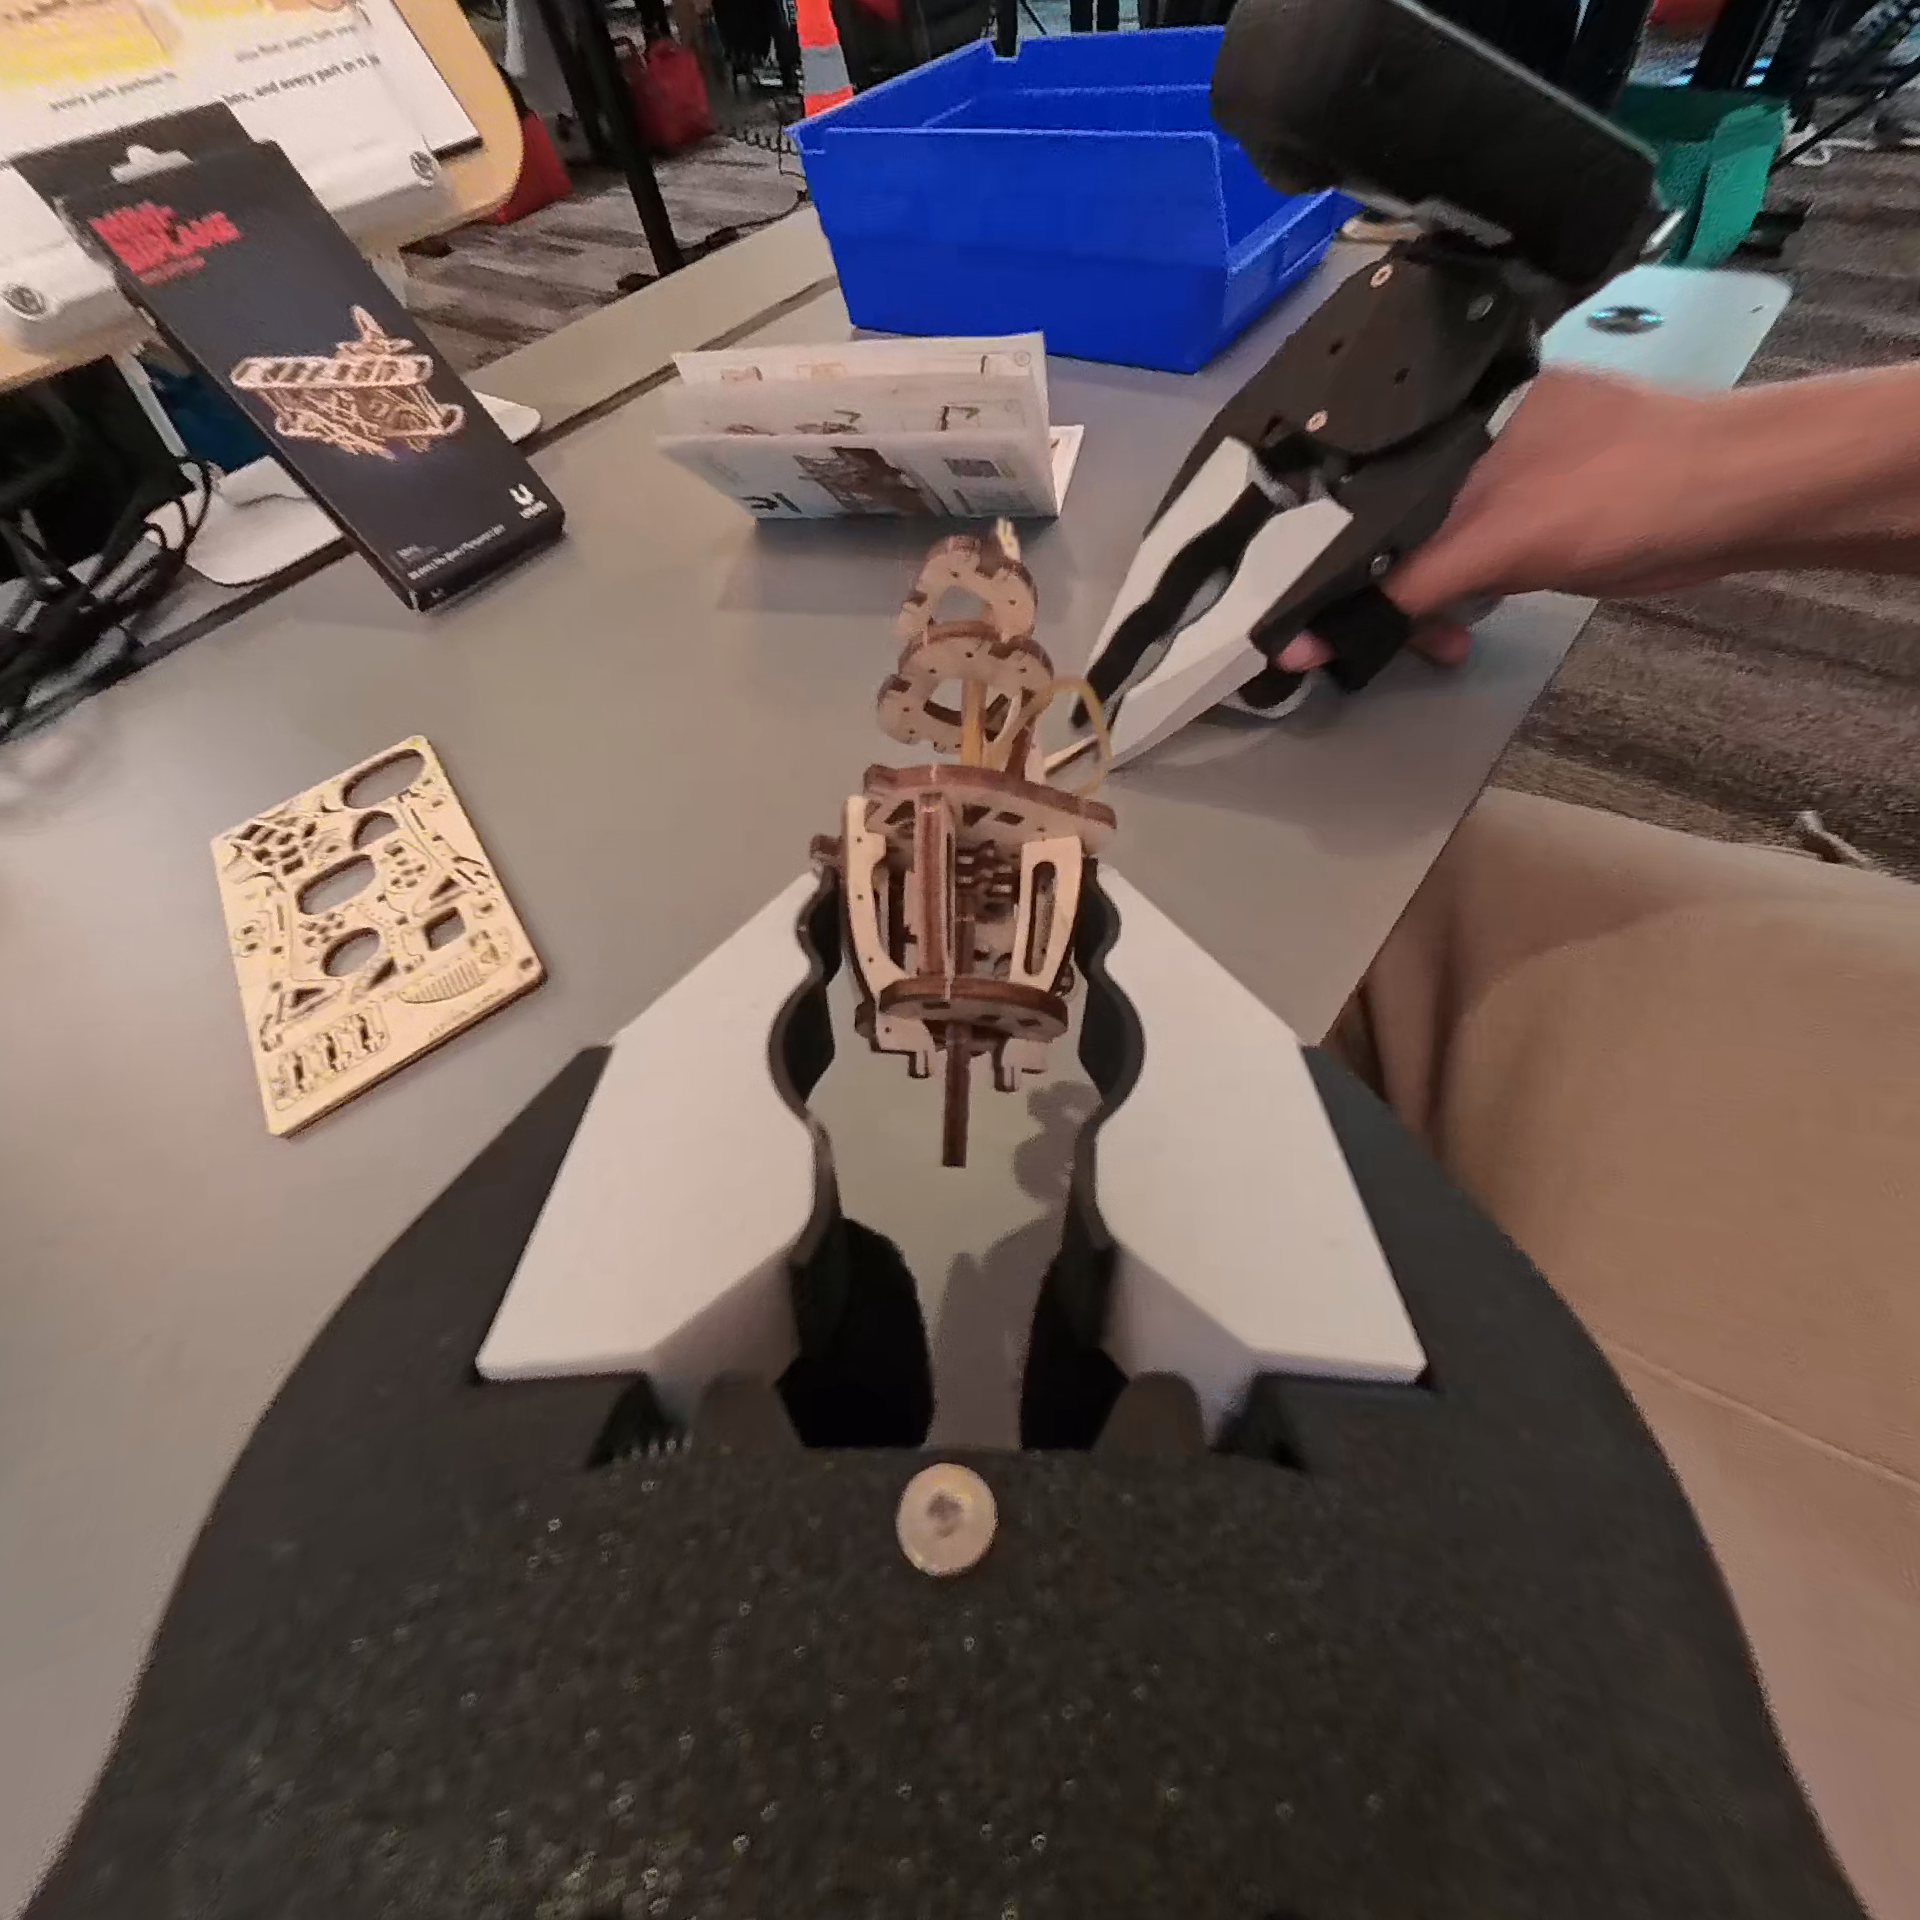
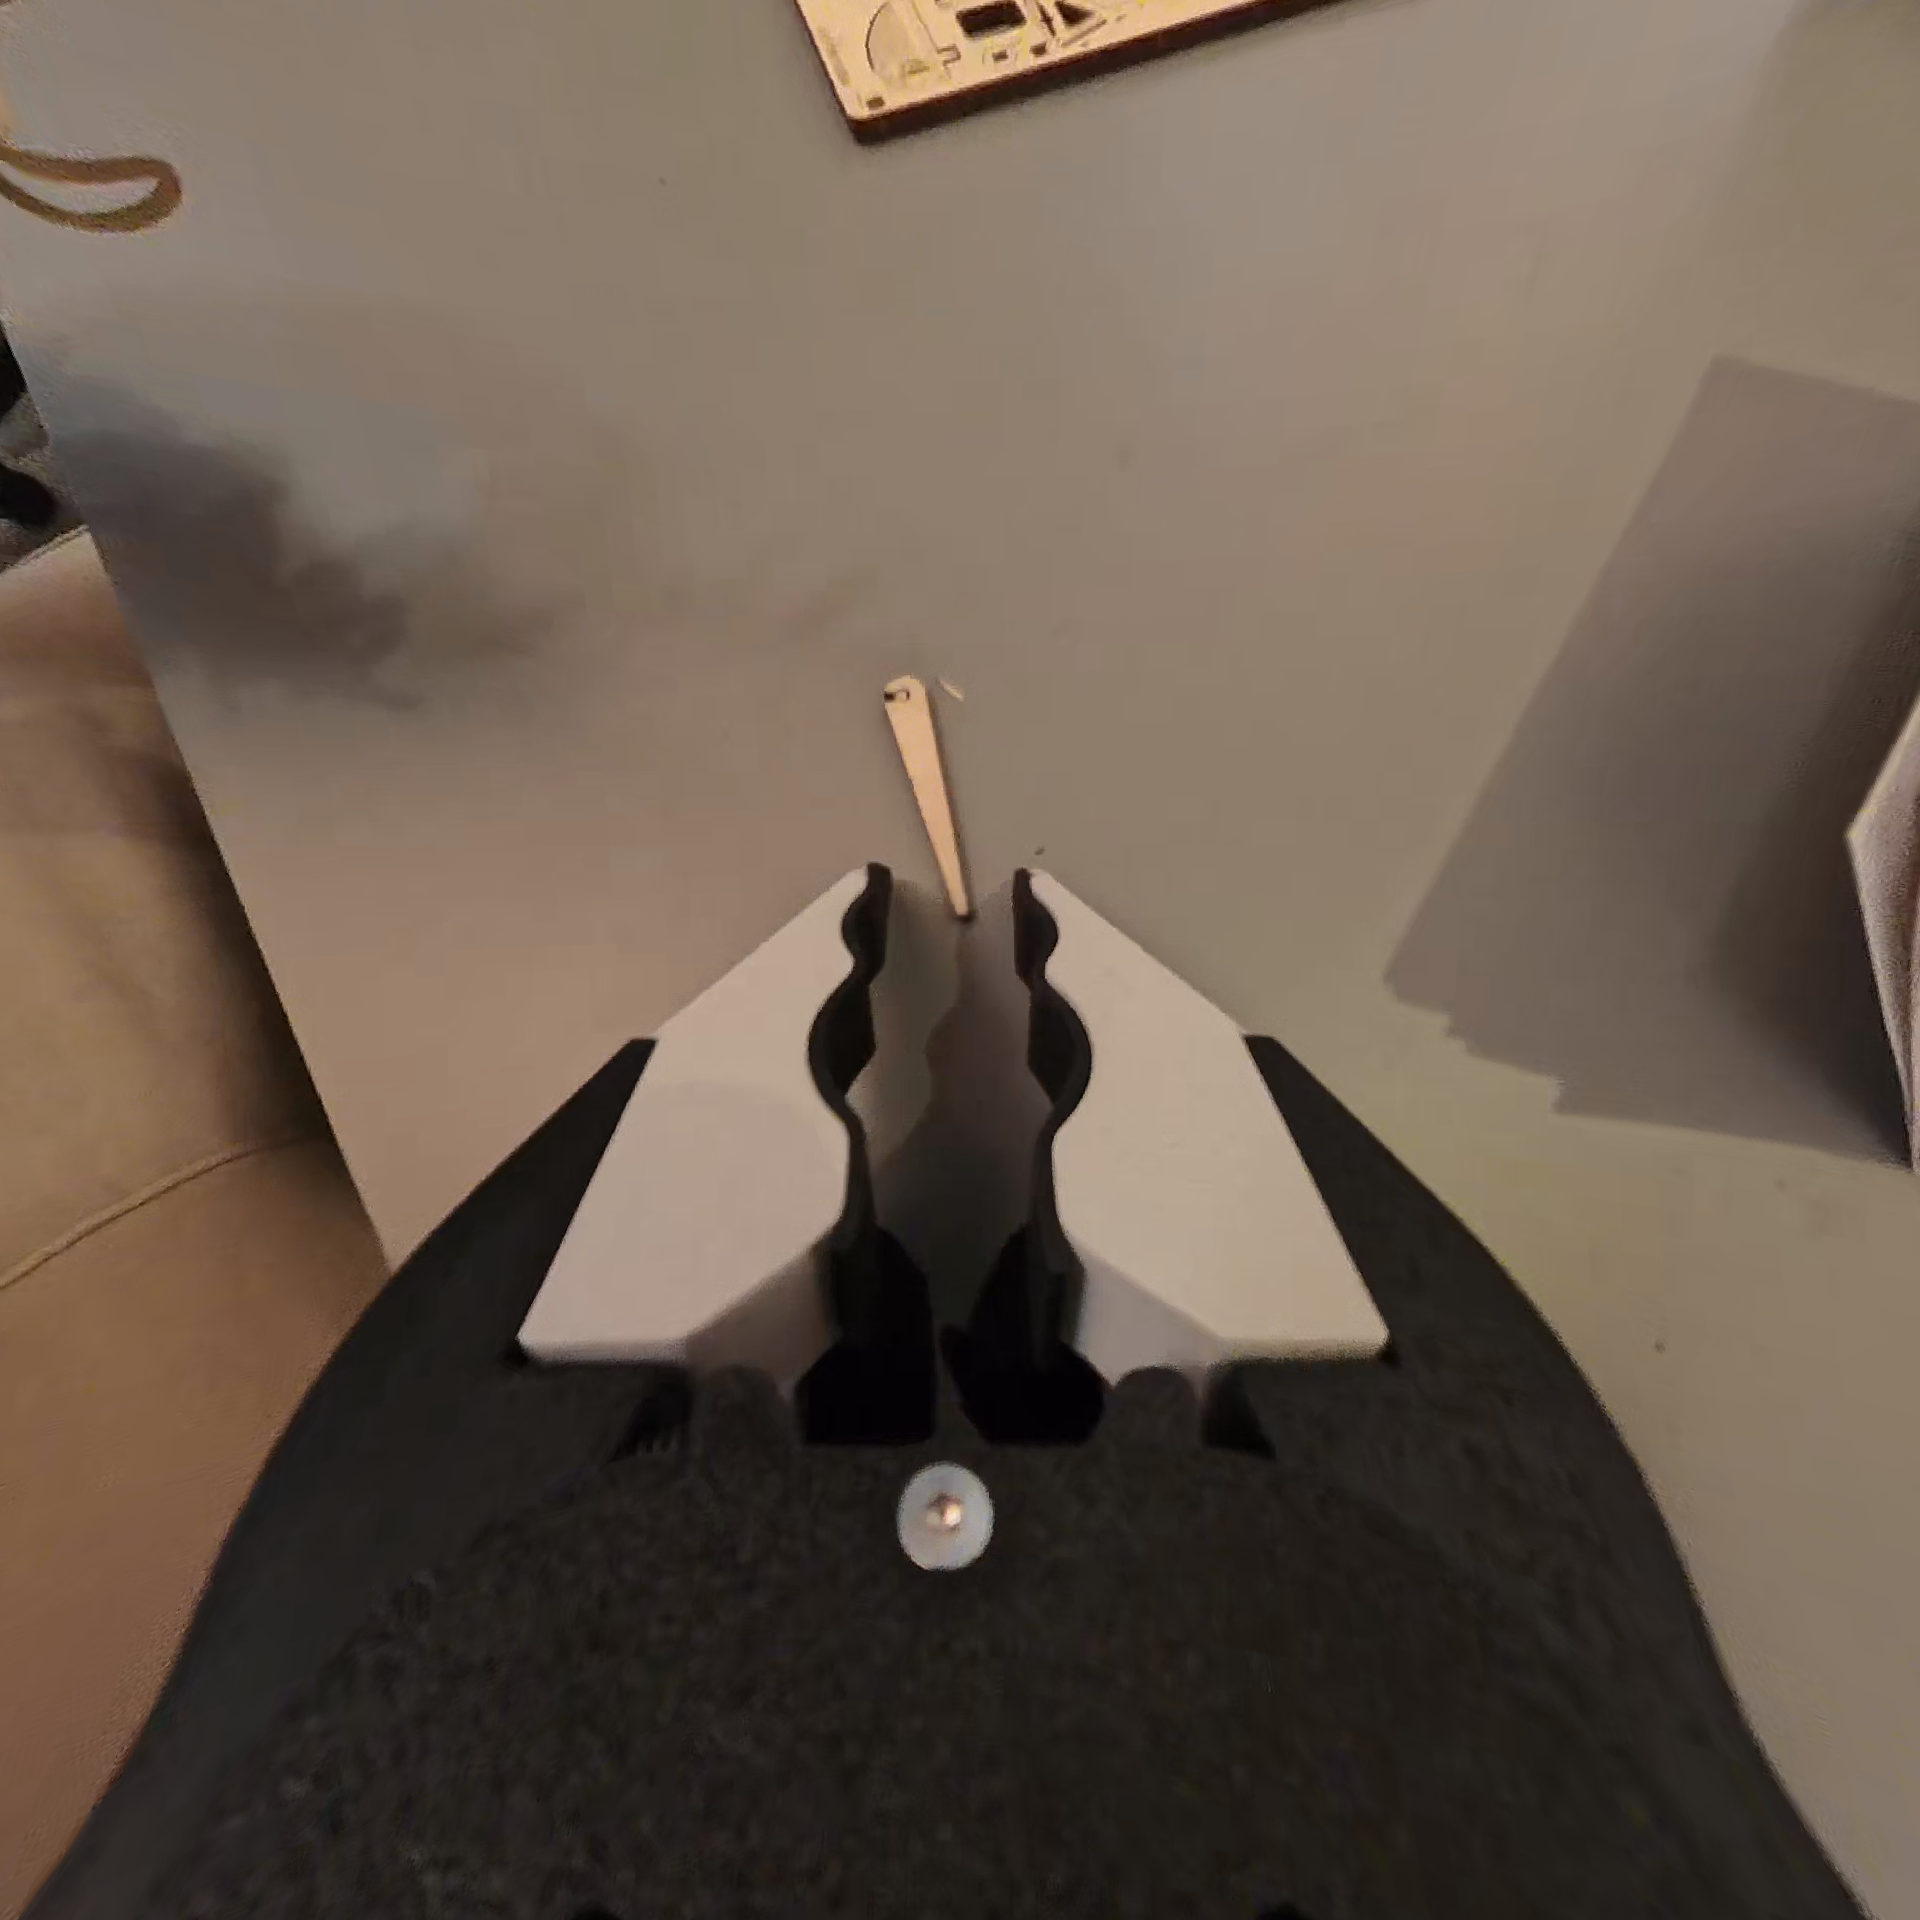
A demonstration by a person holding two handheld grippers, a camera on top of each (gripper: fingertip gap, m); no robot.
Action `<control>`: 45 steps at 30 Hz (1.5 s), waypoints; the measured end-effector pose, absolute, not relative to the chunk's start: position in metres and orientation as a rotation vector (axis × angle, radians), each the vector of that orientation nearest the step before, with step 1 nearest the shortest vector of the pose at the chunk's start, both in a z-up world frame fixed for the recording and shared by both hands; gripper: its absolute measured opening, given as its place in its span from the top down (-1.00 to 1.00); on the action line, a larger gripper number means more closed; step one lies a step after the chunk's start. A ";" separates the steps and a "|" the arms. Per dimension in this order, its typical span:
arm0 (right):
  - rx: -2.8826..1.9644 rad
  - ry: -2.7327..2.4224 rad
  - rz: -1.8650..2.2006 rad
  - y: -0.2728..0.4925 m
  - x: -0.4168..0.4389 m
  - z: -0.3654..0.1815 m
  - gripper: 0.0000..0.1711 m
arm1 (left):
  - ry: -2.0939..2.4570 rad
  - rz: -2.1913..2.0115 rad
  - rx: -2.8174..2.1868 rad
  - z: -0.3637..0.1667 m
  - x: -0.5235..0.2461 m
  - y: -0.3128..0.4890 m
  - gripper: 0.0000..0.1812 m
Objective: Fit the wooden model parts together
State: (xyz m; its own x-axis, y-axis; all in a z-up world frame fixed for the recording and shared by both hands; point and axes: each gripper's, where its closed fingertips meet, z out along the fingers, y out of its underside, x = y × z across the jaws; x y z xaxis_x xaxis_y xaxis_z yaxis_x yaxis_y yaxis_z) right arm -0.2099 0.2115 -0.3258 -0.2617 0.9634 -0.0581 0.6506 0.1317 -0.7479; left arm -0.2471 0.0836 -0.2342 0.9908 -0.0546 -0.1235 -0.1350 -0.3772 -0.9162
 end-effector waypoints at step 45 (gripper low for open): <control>-1.679 -1.789 2.141 0.089 -0.182 -0.199 0.97 | 0.170 0.037 -1.946 -0.236 -0.234 0.086 0.53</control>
